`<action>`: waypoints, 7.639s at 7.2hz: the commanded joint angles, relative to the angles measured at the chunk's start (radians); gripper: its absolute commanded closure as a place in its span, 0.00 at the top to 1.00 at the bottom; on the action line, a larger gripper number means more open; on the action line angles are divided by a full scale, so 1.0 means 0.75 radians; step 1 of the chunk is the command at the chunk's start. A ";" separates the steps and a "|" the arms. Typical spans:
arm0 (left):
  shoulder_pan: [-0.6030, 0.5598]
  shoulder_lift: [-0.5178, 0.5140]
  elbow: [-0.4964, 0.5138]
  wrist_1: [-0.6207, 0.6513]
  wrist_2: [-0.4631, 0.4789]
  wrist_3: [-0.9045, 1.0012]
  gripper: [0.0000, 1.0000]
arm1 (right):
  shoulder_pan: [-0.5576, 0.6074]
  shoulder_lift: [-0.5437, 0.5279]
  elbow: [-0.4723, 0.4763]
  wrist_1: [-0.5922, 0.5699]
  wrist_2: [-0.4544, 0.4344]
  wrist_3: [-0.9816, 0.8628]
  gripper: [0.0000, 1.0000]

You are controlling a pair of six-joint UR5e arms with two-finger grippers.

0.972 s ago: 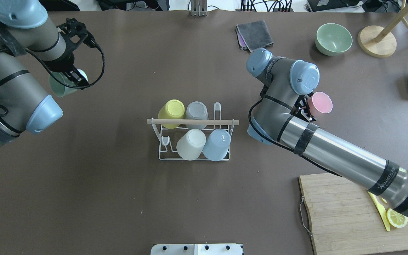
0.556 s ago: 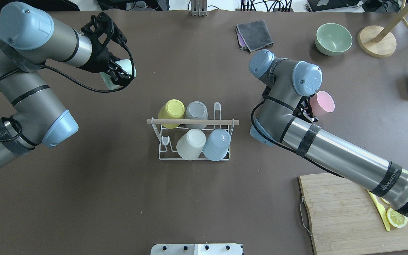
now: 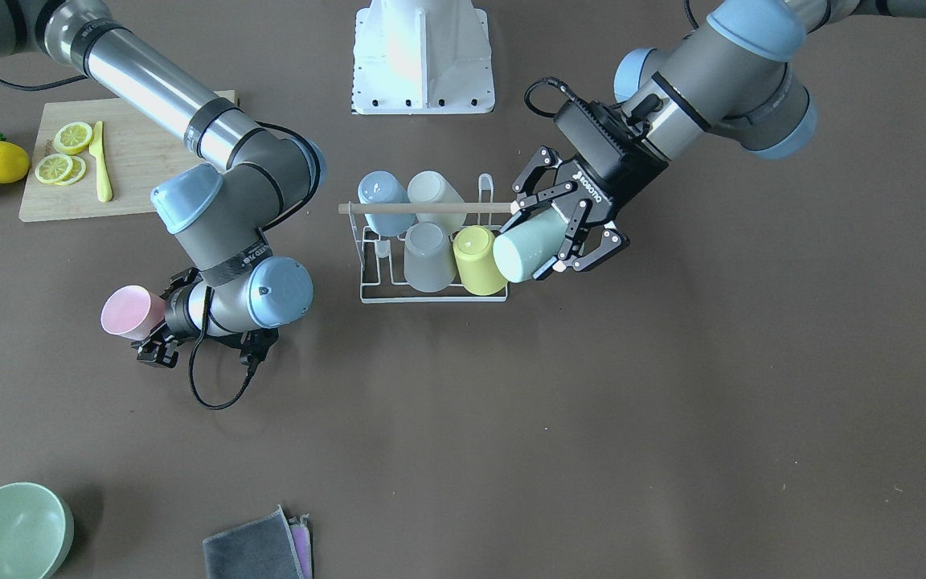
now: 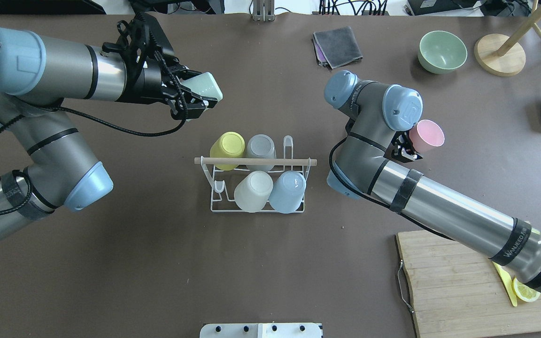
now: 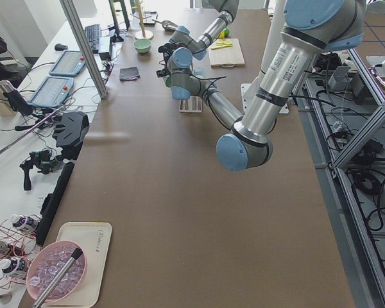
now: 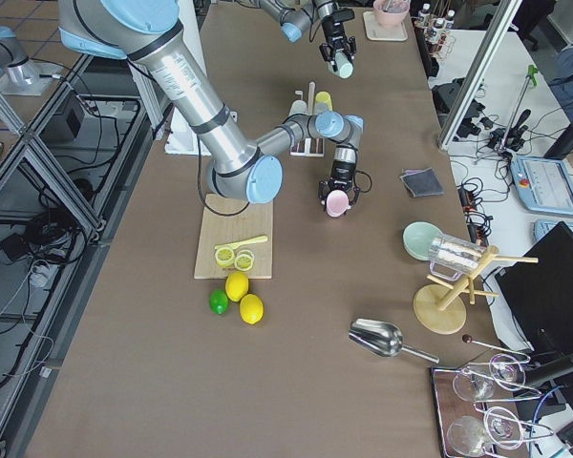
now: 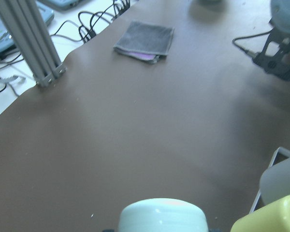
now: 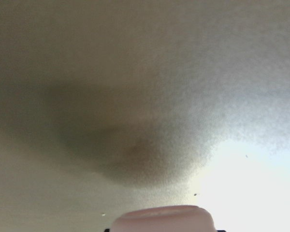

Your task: Place cup on cup holder

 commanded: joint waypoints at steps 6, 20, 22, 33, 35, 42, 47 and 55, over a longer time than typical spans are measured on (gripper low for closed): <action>0.544 0.228 -0.116 -0.646 0.970 -0.131 0.00 | 0.221 -0.052 0.191 -0.023 0.076 -0.035 0.00; 0.699 0.216 0.024 -0.844 1.170 -0.049 0.00 | 0.629 -0.620 0.593 1.092 1.178 -0.107 0.00; 0.701 0.198 0.039 -0.855 1.167 -0.029 0.00 | 0.638 -0.615 0.591 1.291 1.177 -0.106 0.00; 0.685 0.190 0.102 -0.855 1.165 -0.026 0.00 | 0.238 -0.581 0.339 3.067 0.599 1.257 0.00; 0.683 0.190 0.102 -0.855 1.165 -0.026 0.00 | 0.161 -0.505 0.337 3.178 0.533 1.472 0.00; 0.687 0.202 0.102 -0.863 1.165 -0.026 0.00 | 0.110 -0.278 0.049 3.599 0.549 1.659 0.00; 0.703 0.241 0.110 -0.902 1.165 -0.026 0.97 | 0.108 -0.080 -0.213 3.616 0.721 1.647 0.00; 0.464 0.320 -0.084 -0.494 0.998 -0.035 0.97 | 0.012 -0.051 -0.303 3.602 0.700 1.544 0.00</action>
